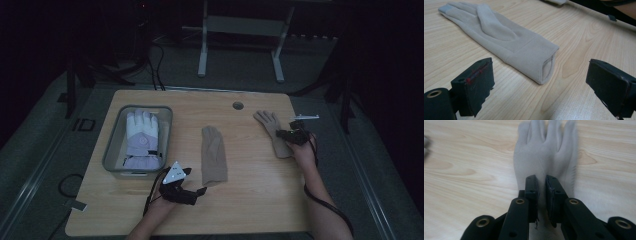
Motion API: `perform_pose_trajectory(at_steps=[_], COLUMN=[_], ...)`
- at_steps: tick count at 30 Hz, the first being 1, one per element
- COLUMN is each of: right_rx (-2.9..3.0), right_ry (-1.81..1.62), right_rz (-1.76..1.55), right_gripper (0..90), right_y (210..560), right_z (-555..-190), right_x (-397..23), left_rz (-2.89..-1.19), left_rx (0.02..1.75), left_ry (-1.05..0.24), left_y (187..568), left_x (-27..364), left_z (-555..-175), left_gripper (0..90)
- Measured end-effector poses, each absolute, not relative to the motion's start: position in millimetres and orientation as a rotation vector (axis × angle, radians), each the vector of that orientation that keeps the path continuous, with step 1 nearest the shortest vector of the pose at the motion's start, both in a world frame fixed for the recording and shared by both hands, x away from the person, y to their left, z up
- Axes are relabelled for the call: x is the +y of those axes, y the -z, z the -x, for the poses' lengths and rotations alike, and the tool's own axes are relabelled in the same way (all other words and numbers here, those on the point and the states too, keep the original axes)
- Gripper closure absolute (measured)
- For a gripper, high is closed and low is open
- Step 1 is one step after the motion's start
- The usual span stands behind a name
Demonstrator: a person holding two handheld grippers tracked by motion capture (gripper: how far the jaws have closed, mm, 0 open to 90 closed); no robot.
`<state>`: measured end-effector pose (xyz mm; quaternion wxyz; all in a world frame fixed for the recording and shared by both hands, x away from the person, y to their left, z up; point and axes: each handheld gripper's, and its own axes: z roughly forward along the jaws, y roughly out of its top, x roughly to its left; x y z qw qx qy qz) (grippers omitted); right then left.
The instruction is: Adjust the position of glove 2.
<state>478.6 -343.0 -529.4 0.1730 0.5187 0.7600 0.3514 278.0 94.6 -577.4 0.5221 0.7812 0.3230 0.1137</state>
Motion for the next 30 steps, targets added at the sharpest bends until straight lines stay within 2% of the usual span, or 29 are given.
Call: perform_pose_trajectory(at_steps=[7,11,17,23,25,28,30], right_rx=[2.027,1.986,1.939,2.001,2.003,2.015,2.015], right_ry=[-1.039,-1.011,-0.911,-0.860,-0.863,-0.909,-0.923], right_rz=[-1.450,-1.418,-1.477,-1.544,-1.551,-1.591,-1.595], right_gripper=[80.5,80.5,80.5,79.0,76.8,66.9,64.2], right_y=[499.5,496.4,518.1,550.7,550.8,551.0,548.5], right_z=[-432.6,-402.4,-367.7,-361.3,-362.1,-362.5,-360.7], right_x=[-341.0,-337.4,-329.6,-328.6,-328.4,-330.3,-331.6], left_rz=[-1.874,-1.870,-1.858,-1.885,-1.883,-1.876,-1.877], left_rx=[0.763,0.758,0.755,0.733,0.733,0.739,0.741], left_ry=[-0.278,-0.293,-0.289,-0.296,-0.293,-0.289,-0.288], left_y=[576.2,574.4,575.0,575.7,575.7,575.7,576.1], left_x=[92.6,93.4,93.0,89.7,89.9,91.2,91.5], left_z=[-276.4,-275.0,-275.2,-274.6,-274.9,-275.0,-275.2], left_gripper=[8.1,8.1,8.1,8.1,8.1,8.1,8.1])
